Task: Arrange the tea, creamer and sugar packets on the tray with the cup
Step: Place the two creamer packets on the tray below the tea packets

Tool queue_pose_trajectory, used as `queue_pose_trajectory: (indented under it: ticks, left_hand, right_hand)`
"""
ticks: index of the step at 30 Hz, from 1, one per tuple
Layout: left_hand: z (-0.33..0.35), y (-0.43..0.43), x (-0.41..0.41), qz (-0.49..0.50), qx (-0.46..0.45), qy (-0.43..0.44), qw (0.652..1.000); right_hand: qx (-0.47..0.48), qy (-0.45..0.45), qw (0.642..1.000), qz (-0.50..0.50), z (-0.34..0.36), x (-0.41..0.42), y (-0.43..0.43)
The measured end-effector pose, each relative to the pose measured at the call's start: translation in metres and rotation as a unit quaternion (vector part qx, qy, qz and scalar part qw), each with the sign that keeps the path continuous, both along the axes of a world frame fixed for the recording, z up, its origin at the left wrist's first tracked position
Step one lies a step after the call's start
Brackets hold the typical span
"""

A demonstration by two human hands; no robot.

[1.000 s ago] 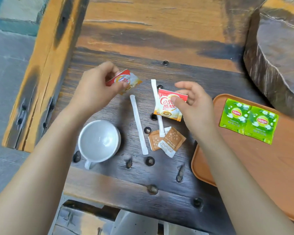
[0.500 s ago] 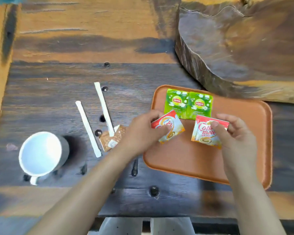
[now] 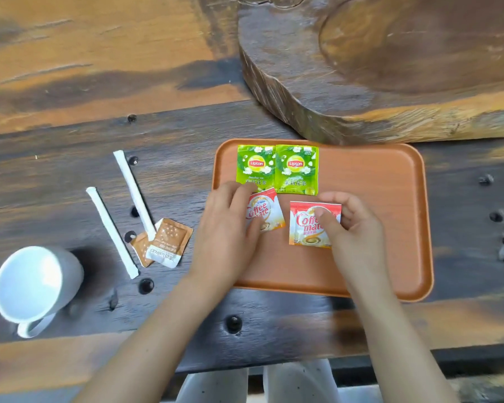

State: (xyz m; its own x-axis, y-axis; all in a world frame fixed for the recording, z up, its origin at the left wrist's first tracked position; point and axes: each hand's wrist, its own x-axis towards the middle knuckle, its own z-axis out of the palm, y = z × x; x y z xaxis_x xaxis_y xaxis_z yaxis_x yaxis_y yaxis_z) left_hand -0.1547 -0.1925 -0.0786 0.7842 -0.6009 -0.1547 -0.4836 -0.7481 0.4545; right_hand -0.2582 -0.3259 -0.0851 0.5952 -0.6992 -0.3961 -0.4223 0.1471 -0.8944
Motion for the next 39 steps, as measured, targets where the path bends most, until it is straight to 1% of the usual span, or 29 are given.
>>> queue_pose_trajectory:
  ticks: [3, 6, 8, 10, 11, 13, 15, 17, 22, 31, 39]
  left_hand:
    - [-0.006, 0.011, -0.011, 0.005, -0.02, -0.047, 0.999]
    - [-0.009, 0.014, -0.018, 0.006, -0.027, -0.042, 0.999]
    - [-0.011, 0.014, -0.023, -0.007, -0.025, -0.032, 0.999]
    - [-0.012, 0.015, -0.026, -0.014, -0.028, -0.025, 0.999]
    - [-0.013, 0.017, -0.026, -0.017, -0.033, -0.022, 0.999]
    - [-0.014, 0.021, -0.027, -0.025, -0.043, -0.018, 0.999]
    - [-0.013, 0.023, -0.029, -0.03, -0.043, -0.015, 0.999]
    - [-0.014, 0.023, -0.031, -0.029, -0.045, -0.012, 0.998]
    - [-0.015, 0.021, -0.033, -0.019, -0.058, -0.016, 0.998]
    - [-0.016, 0.02, -0.029, -0.022, -0.063, -0.006, 0.998]
    - [-0.016, 0.02, -0.028, -0.022, -0.066, -0.002, 0.998]
  right_hand:
    - [-0.01, 0.0, 1.0, 0.002, -0.001, 0.002, 0.0]
    - [-0.032, 0.002, 0.999, 0.021, -0.003, 0.011, 0.003]
    - [-0.063, 0.015, 0.997, 0.049, -0.004, 0.015, 0.006]
    - [-0.124, 0.041, 0.987, 0.093, -0.005, 0.016, 0.008]
    - [-0.175, 0.059, 0.976, 0.117, -0.005, 0.015, 0.008]
    - [-0.282, 0.089, 0.942, 0.157, -0.006, 0.009, 0.011]
    - [-0.335, 0.1, 0.923, 0.162, -0.004, 0.0, 0.015]
    - [-0.351, 0.095, 0.918, 0.159, -0.003, -0.009, 0.02]
    - [-0.361, 0.098, 0.9, 0.224, -0.011, -0.014, 0.027]
    - [-0.356, 0.103, 0.9, 0.229, -0.012, -0.014, 0.028]
    - [-0.36, 0.105, 0.902, 0.214, -0.012, -0.015, 0.028]
